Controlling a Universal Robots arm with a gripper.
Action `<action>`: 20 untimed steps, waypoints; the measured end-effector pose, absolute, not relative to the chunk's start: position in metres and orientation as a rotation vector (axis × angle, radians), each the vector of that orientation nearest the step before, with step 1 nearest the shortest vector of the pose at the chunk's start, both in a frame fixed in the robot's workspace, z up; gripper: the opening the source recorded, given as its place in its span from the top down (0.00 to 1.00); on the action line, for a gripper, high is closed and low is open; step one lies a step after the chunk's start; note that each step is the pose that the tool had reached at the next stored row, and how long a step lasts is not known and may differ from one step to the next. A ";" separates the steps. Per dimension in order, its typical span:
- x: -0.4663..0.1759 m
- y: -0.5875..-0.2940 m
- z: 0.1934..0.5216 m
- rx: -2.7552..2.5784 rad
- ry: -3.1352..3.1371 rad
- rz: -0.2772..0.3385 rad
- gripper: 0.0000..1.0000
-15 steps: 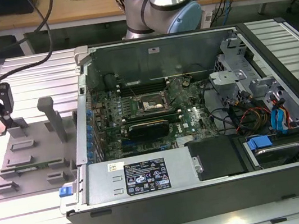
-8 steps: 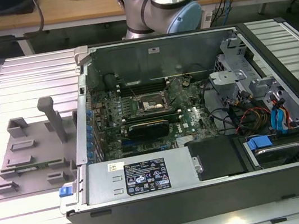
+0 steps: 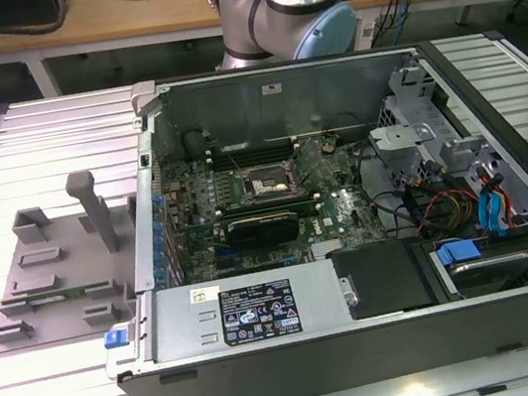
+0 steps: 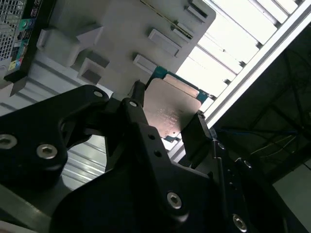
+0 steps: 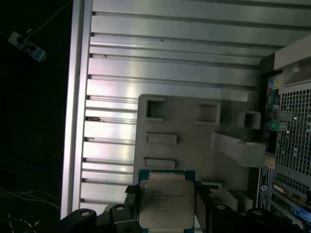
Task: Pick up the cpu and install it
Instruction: 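Pick up the cpu and move it towards the insertion slot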
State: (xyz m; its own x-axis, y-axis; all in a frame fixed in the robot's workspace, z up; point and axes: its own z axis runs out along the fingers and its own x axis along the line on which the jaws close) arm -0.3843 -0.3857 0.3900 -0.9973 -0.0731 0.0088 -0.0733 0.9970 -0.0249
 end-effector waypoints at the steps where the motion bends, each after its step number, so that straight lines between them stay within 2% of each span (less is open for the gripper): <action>1: -0.384 -0.385 0.399 0.115 -3.131 0.043 0.45; 7: -0.379 -0.385 0.406 0.115 -3.131 0.047 0.45; 20: -0.320 -0.385 0.406 0.115 -3.131 0.046 0.45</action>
